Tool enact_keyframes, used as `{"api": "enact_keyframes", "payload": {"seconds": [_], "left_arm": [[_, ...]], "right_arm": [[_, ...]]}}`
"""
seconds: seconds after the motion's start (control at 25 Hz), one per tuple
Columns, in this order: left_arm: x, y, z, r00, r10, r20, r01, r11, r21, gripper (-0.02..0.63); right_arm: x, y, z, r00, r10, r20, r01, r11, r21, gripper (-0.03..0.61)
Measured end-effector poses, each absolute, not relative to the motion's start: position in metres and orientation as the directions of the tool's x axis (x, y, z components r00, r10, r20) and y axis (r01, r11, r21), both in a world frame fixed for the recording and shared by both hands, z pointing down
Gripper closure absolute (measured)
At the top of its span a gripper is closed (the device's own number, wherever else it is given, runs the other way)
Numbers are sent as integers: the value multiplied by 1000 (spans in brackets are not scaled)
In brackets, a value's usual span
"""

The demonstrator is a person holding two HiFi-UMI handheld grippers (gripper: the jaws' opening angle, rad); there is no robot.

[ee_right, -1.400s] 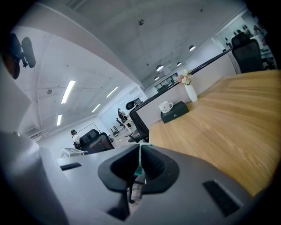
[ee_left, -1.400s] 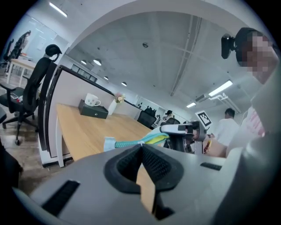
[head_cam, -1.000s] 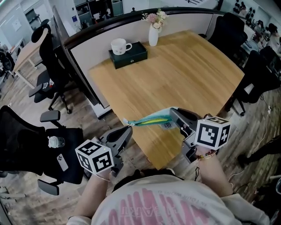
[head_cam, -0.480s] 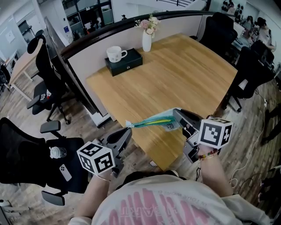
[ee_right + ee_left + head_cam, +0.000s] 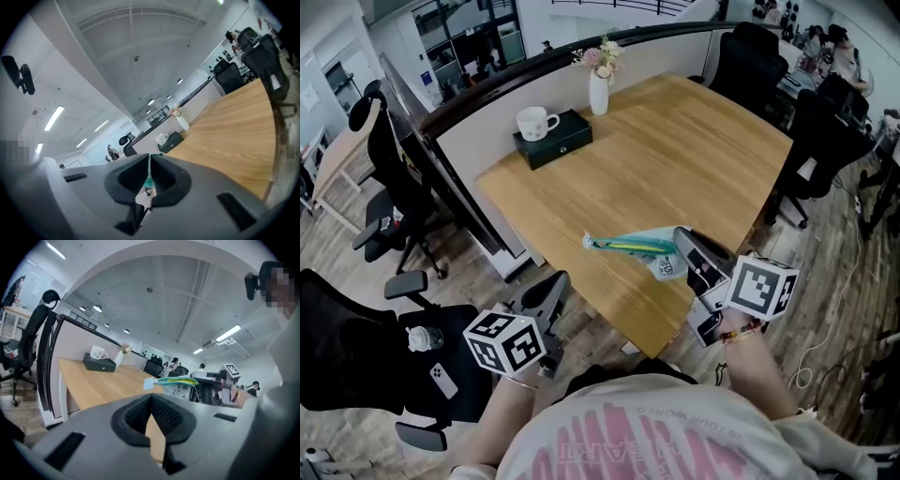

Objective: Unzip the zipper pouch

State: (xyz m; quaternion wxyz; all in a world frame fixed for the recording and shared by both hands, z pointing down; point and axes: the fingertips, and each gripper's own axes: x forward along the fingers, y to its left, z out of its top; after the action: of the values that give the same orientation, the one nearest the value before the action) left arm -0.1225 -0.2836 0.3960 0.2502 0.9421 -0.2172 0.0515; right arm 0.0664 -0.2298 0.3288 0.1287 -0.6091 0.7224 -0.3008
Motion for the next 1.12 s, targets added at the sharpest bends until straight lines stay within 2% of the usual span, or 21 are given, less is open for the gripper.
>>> {"api": "enact_keyframes", "payload": {"seconds": [0.36, 0.6, 0.84, 1.12], "left_arm": [[-109, -271, 371, 902, -429, 48, -397, -780, 484, 611], [-99, -256, 370, 889, -455, 59, -425, -769, 477, 611], [-89, -242, 372, 861, -505, 60, -462, -728, 507, 611], [-82, -215, 390, 855, -503, 127, -493, -710, 503, 611]], "right_arm": [[98, -215, 349, -27, -975, 221, -851, -93, -516, 569], [119, -201, 370, 57, -961, 270, -871, -180, -456, 569], [125, -189, 384, 34, -945, 325, -899, -171, -404, 569], [124, -166, 390, 3, -934, 358, -921, -142, -362, 569]]}}
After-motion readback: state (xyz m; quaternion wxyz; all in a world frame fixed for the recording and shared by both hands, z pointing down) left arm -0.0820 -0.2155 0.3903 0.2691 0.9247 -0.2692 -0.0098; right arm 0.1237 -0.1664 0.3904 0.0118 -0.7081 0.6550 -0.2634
